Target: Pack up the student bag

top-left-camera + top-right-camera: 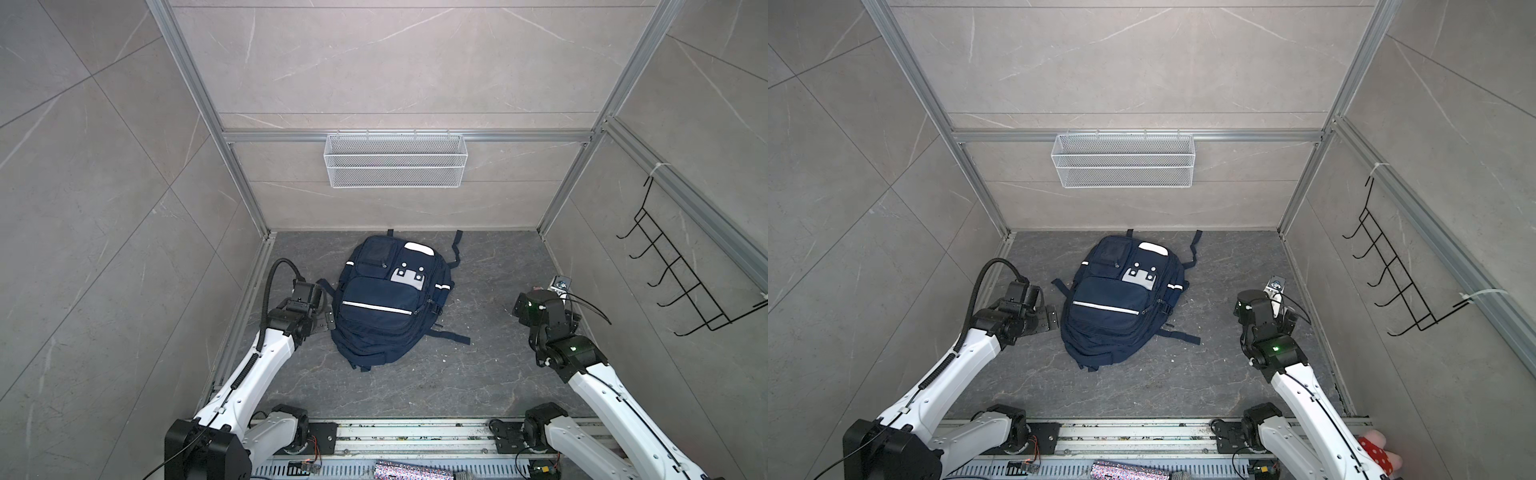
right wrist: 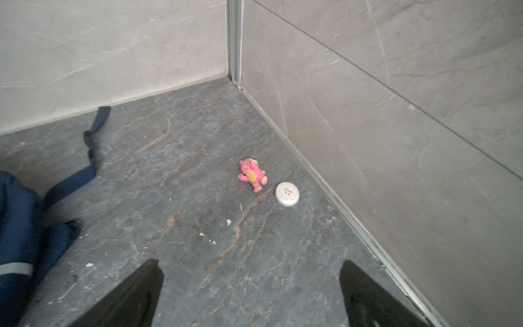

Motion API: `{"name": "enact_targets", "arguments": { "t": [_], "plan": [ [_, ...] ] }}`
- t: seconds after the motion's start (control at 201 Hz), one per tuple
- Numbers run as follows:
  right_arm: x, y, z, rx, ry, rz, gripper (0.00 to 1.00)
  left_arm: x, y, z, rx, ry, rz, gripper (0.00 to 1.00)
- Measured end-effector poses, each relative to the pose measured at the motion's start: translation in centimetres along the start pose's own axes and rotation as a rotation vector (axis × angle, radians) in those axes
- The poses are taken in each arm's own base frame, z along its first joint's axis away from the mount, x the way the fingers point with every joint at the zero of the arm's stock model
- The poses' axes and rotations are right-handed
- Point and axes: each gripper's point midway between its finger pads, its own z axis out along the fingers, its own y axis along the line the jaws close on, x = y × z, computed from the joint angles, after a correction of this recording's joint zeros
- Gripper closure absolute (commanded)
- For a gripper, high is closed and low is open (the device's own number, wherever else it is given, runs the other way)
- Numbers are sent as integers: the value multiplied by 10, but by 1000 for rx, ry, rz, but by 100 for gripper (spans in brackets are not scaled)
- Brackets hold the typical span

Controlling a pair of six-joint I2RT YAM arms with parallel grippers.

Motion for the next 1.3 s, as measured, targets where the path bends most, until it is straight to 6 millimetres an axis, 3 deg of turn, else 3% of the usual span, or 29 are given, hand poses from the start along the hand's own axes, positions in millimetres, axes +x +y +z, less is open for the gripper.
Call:
{"name": "enact_targets", "arguments": {
  "t": [0.209, 0.294, 0.383, 0.523, 0.657, 0.896, 1.021, 1.175, 1.299],
  "plan": [
    [38, 2, 25, -1, 44, -83, 0, 14, 24, 9, -92, -31, 5, 7],
    [55, 11, 39, -33, 73, -107, 0, 7, 35, 11, -141, -60, -9, 8],
    [71, 21, 53, -57, 102, -135, 0, -6, 41, 15, -181, -110, -9, 2],
    [84, 34, 79, -70, 123, -152, 0, -18, 45, 30, -219, -187, 15, 0],
    [85, 43, 97, -82, 105, -118, 0, -18, 46, 49, -216, -235, 44, 0],
    [67, 54, 123, -126, 12, -16, 1, -12, 43, 77, -158, -355, 65, 0],
    [65, 60, 131, -160, -10, -3, 0, -23, 38, 82, -120, -422, 60, 0],
    [53, 77, 127, -271, -83, 2, 0, -46, 24, 84, -53, -519, 71, 0],
    [73, 87, 126, -347, -80, -38, 0, -54, 17, 96, -6, -553, 79, 0]
  ]
}}
